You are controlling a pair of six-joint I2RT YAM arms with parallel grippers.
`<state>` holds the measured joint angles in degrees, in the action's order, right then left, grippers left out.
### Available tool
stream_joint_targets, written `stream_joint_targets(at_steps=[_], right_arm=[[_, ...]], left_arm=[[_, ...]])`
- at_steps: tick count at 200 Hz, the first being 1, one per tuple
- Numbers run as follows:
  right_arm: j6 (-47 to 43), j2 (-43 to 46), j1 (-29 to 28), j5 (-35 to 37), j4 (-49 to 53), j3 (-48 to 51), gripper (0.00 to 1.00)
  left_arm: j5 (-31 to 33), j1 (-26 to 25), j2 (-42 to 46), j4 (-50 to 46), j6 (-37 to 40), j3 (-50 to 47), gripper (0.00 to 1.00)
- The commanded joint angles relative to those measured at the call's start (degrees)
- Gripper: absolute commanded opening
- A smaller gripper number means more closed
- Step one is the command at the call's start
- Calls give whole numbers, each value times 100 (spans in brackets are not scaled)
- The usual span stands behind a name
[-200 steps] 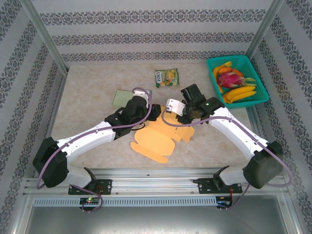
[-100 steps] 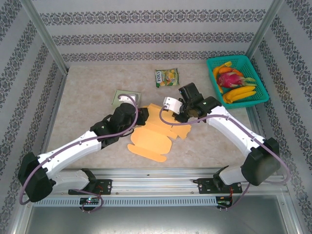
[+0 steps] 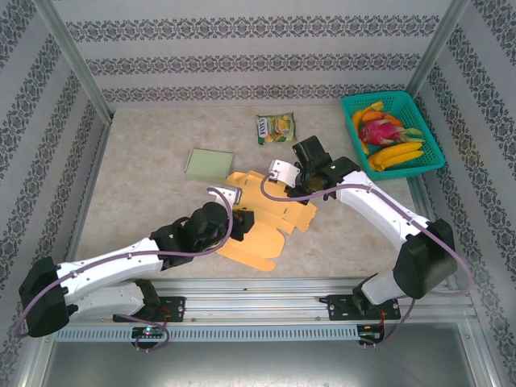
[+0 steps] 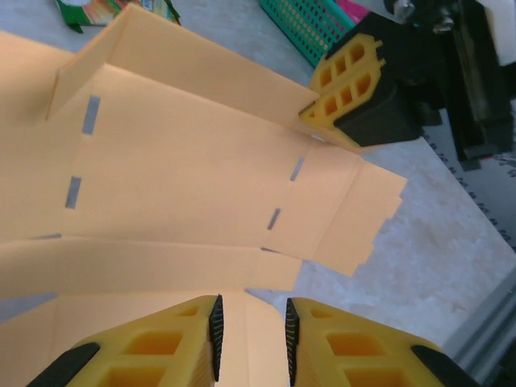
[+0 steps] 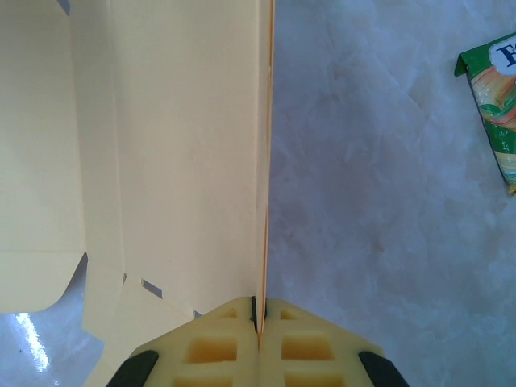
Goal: Fold the paper box
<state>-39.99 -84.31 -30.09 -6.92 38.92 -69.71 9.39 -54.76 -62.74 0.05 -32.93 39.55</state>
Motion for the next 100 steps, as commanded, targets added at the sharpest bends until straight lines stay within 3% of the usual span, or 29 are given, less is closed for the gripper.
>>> stream_joint_targets(at_steps=[1, 73, 100], right_arm=[[7, -76, 65, -116, 46, -140, 0], [-89, -39, 64, -196, 108, -104, 0], [-89, -55, 66, -225, 80, -104, 0]], left_arm=[[139, 379, -346, 374, 308, -51, 29], [-450, 1805, -663, 735, 179, -339, 30], [-599, 2082, -895, 926, 81, -492, 30]])
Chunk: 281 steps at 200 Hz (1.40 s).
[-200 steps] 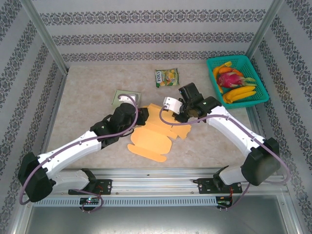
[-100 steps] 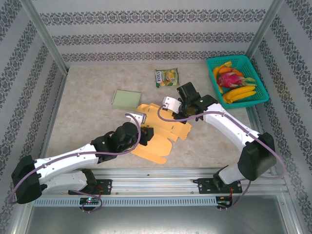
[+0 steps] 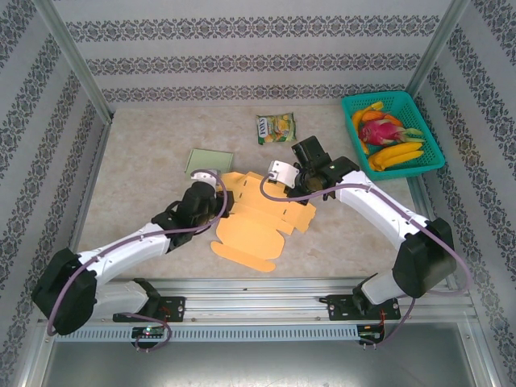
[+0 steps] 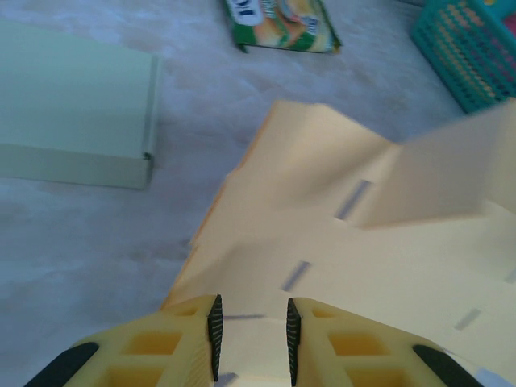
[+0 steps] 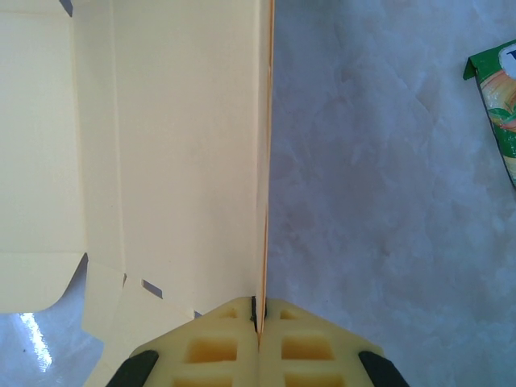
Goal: Fold the paper box
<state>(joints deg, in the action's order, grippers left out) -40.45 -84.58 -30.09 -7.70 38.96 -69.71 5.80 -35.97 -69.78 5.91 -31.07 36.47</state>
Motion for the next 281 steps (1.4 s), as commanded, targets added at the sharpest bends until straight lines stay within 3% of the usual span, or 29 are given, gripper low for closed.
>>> stream_joint_targets(at_steps=[1, 57, 104, 167, 200, 241, 281], right_arm=[[-43, -28, 66, -146, 76, -104, 0], [-44, -50, 64, -184, 77, -113, 0], [-26, -32, 64, -272, 72, -113, 0], [186, -131, 69, -38, 5, -147, 0], [298, -173, 83, 94, -11, -174, 0], [269, -205, 85, -90, -29, -159, 0], [127, -166, 83, -390, -73, -60, 0]], left_arm=[[-248, 208, -202, 349, -103, -188, 30], [-254, 309, -627, 623, -101, -254, 47], [-374, 310, -913, 895, -70, -289, 48], [-1379, 284, -849, 906, -712, -70, 47], [-1749, 19, -979, 1011, -976, 26, 48], [-1748, -369, -1185, 1287, -1146, 131, 48], [-1544, -398, -1636, 1472, -1242, 258, 48]])
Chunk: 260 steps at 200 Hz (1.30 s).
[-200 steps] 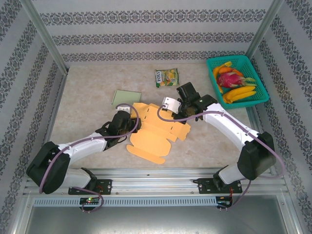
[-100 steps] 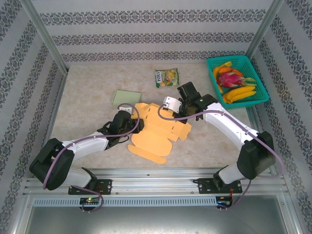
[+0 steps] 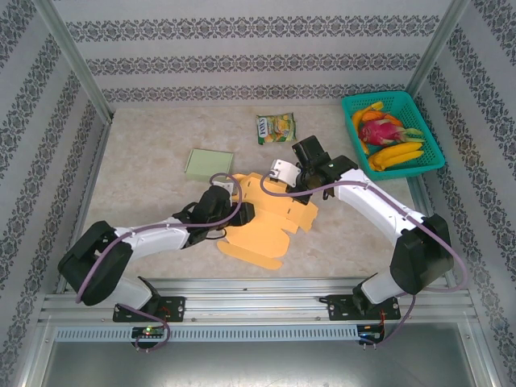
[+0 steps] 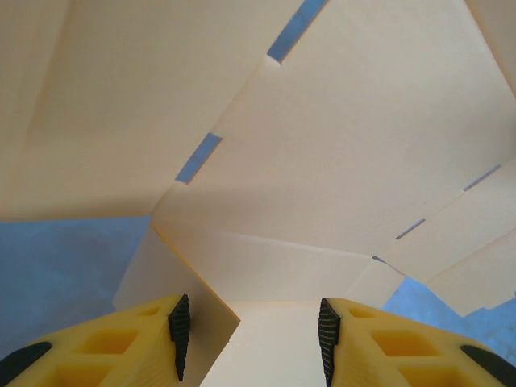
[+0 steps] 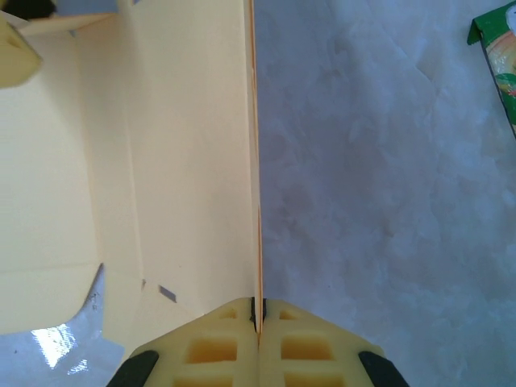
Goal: Fold the paper box
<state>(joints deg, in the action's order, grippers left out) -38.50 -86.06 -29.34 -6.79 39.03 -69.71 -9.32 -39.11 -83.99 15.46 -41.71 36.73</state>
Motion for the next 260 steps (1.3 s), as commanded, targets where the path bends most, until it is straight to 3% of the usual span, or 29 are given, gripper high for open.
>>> stream_joint_targets(at_steps=[1, 31, 56, 122, 163, 204, 227, 260], right_arm=[[-69, -21, 8, -481, -79, -60, 0], [-155, -33, 11, -447, -71, -18, 0], [-209, -42, 16, -274, -79, 2, 0], [-373, 135, 87, -34, -415, 188, 0], [-892, 611, -100, 151, -1037, 691, 0], [-1691, 1074, -562, 959, -2011, 1281, 0], [-2255, 1239, -774, 1034, -2542, 1599, 0], [-2881, 1242, -1002, 1049, -2638, 1677, 0]], left_arm=[[-29, -85, -224, 518, -174, 235, 48], [17, -88, -263, 466, -120, 293, 48], [327, -88, 206, 43, 84, 198, 48], [2426, -71, 2278, -2041, 388, -279, 52], [3186, -61, 3338, -2430, 315, -675, 52], [3223, -55, 4372, -1880, 701, -1377, 54], [2830, -61, 4876, -1193, 1147, -1913, 59], [2255, -66, 4930, -642, 1660, -2184, 60]])
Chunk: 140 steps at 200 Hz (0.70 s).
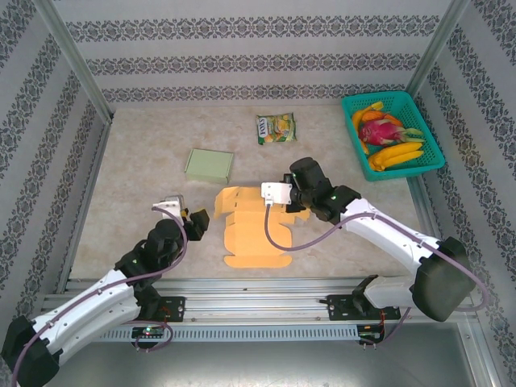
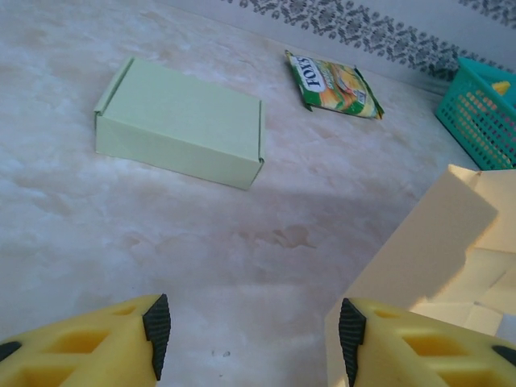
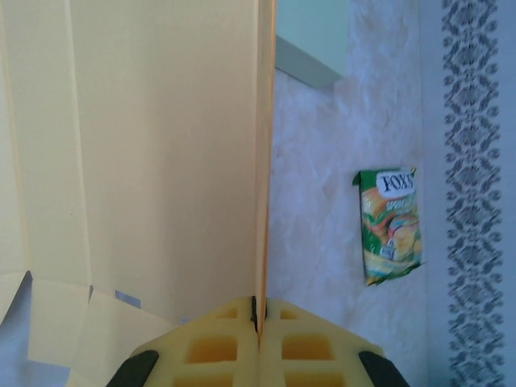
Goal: Fold the paper box
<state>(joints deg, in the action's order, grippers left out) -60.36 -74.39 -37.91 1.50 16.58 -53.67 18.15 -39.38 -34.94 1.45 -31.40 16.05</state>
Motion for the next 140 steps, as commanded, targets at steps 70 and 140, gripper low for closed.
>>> stream_joint_targets(at_steps=[70, 140], right_arm=[[-1433, 320, -103, 57, -1108, 670, 0], [-1834, 219, -61, -221, -2832, 1658, 0]], left_arm=[[-1418, 53, -540, 1384, 878, -141, 59], [-1917, 52, -876, 1780, 1048, -280, 53]])
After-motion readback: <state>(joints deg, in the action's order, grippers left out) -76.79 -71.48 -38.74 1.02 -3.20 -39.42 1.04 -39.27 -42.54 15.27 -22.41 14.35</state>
